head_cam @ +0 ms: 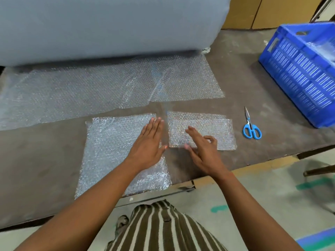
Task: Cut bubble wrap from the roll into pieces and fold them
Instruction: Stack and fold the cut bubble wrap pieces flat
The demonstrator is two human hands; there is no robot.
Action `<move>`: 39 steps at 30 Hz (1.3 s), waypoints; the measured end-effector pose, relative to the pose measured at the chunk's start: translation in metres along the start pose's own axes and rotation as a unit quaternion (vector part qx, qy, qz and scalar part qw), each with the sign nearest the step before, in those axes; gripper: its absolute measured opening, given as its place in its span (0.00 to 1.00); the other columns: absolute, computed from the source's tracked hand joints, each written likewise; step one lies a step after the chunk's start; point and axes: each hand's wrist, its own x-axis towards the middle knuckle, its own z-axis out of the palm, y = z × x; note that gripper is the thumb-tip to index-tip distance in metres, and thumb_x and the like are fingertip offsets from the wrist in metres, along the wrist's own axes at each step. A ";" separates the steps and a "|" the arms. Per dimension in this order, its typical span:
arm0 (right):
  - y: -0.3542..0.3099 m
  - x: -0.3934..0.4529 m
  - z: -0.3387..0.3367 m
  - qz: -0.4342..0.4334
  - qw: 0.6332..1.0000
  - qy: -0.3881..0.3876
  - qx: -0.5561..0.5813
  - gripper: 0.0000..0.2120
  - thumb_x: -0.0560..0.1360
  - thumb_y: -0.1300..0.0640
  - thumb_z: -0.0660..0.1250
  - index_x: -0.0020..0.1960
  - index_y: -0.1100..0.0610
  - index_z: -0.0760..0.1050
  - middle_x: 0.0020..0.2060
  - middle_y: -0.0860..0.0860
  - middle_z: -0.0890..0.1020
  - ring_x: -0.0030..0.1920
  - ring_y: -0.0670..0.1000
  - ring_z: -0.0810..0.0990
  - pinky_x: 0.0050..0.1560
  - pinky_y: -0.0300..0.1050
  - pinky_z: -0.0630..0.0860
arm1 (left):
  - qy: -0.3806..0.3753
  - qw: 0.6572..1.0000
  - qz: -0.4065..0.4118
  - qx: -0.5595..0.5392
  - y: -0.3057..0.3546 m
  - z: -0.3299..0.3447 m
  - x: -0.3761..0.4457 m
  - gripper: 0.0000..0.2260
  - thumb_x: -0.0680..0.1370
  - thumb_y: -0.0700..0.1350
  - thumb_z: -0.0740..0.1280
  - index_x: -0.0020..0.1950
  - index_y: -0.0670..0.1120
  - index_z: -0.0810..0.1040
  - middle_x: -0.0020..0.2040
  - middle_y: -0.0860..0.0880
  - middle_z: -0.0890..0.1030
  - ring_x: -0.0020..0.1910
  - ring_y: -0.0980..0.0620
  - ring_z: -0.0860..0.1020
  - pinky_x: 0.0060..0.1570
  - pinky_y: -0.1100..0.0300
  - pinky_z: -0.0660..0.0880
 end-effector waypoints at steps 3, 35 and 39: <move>-0.032 0.004 0.019 -0.116 0.987 -0.099 0.052 0.19 0.84 0.57 0.66 0.75 0.49 0.77 0.79 0.45 0.74 0.78 0.44 0.71 0.76 0.56 0.66 | -0.007 1.000 -0.014 -0.025 -0.035 -0.005 -0.032 0.37 0.88 0.56 0.60 0.88 0.43 0.44 0.88 0.45 0.42 0.87 0.46 0.40 0.86 0.49 0.46; -0.082 0.036 0.030 0.065 0.959 -0.090 0.260 0.07 0.77 0.62 0.78 0.51 0.51 0.88 0.46 0.45 0.90 0.50 0.47 0.89 0.55 0.43 0.85 | 0.012 0.971 -0.129 -0.203 -0.127 -0.049 -0.197 0.09 0.73 0.61 0.80 0.51 0.63 0.85 0.67 0.60 0.83 0.67 0.59 0.80 0.69 0.51 0.78; -0.092 0.054 0.033 0.101 0.950 -0.032 0.295 0.07 0.80 0.64 0.75 0.55 0.55 0.86 0.43 0.49 0.90 0.44 0.50 0.89 0.49 0.40 0.84 | 0.025 0.971 -0.144 -0.188 -0.126 -0.068 -0.192 0.31 0.61 0.80 0.74 0.55 0.62 0.85 0.58 0.61 0.86 0.58 0.59 0.82 0.65 0.55 0.73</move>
